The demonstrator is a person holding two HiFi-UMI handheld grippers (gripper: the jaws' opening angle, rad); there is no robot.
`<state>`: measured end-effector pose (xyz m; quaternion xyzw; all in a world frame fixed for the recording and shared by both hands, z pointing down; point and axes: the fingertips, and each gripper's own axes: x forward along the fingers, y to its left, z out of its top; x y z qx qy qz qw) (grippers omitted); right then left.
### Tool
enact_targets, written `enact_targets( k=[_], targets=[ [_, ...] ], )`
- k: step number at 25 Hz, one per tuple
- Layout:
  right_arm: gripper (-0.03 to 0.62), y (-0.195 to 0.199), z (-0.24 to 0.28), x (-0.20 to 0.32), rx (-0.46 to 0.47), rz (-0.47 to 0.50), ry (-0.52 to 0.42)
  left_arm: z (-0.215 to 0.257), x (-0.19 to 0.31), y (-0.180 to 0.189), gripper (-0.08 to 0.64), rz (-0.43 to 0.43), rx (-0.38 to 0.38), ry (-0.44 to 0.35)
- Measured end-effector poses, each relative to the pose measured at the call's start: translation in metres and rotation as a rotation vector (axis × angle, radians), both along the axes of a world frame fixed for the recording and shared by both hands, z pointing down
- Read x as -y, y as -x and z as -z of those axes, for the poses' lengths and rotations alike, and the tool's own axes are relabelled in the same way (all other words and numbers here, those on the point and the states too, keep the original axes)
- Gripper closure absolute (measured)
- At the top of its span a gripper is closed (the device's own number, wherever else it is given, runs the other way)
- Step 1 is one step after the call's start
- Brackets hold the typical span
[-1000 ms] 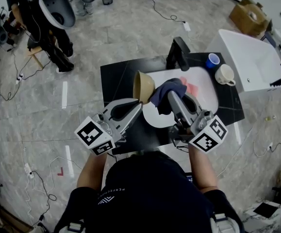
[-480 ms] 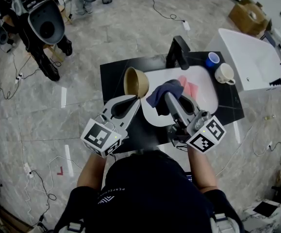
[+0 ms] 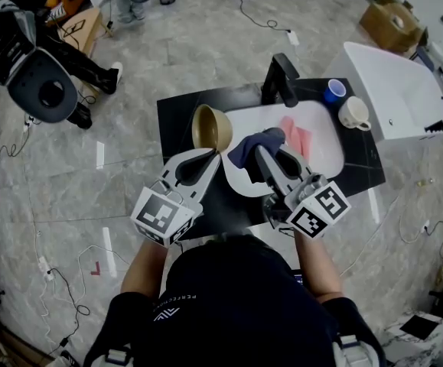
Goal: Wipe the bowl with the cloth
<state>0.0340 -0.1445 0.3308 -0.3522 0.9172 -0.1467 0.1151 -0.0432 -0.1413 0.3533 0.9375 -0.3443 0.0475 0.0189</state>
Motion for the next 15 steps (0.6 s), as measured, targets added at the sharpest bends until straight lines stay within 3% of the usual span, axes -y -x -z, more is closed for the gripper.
enact_targets(
  k=[5, 15],
  targets=[
    [0.545, 0.002, -0.019, 0.003, -0.087, -0.022, 0.036, -0.003, -0.001, 0.000, 0.548, -0.002, 0.003, 0.002],
    [0.545, 0.004, -0.039, 0.003, -0.128, -0.026, 0.084, -0.017, -0.003, 0.001, 0.548, 0.008, 0.019, 0.033]
  ],
)
